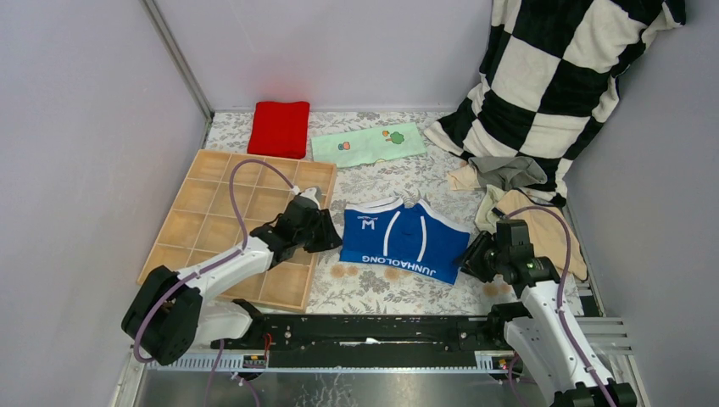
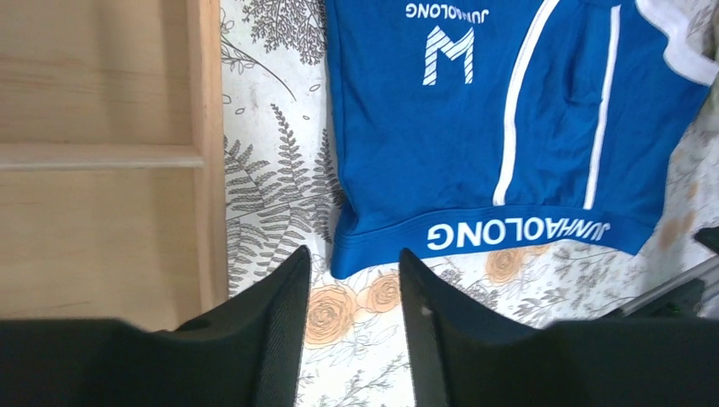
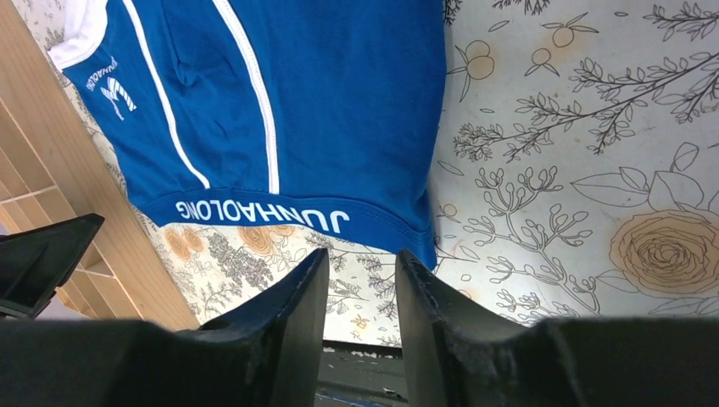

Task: Roll the underwear
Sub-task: Fold the underwear at the center of the board.

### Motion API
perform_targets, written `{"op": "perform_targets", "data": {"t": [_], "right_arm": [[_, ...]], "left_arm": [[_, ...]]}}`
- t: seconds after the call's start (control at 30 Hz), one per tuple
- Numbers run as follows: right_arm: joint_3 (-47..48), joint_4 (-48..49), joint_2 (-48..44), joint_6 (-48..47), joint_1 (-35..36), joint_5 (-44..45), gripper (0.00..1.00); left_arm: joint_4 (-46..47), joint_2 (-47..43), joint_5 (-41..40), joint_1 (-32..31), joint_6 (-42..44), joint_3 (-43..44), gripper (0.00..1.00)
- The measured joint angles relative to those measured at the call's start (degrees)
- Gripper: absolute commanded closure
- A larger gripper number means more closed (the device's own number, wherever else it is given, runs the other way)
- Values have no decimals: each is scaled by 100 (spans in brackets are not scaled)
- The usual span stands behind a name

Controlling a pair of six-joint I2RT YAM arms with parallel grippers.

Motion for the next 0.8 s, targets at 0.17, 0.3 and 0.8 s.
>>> {"op": "perform_targets", "data": {"t": [0.17,0.3,0.8], "right_arm": [[72,-72,-125,-13,0,-7,52],[118,35,-125,-111,0,-203,54],[2581,1246,3276,-249,2448,210,52]], "left_arm": [[-35,-37,-24,0,11,0,41],[-2,13,-15,-52,13,0,41],[610,295,-138,-304,-157,-387,42]]}}
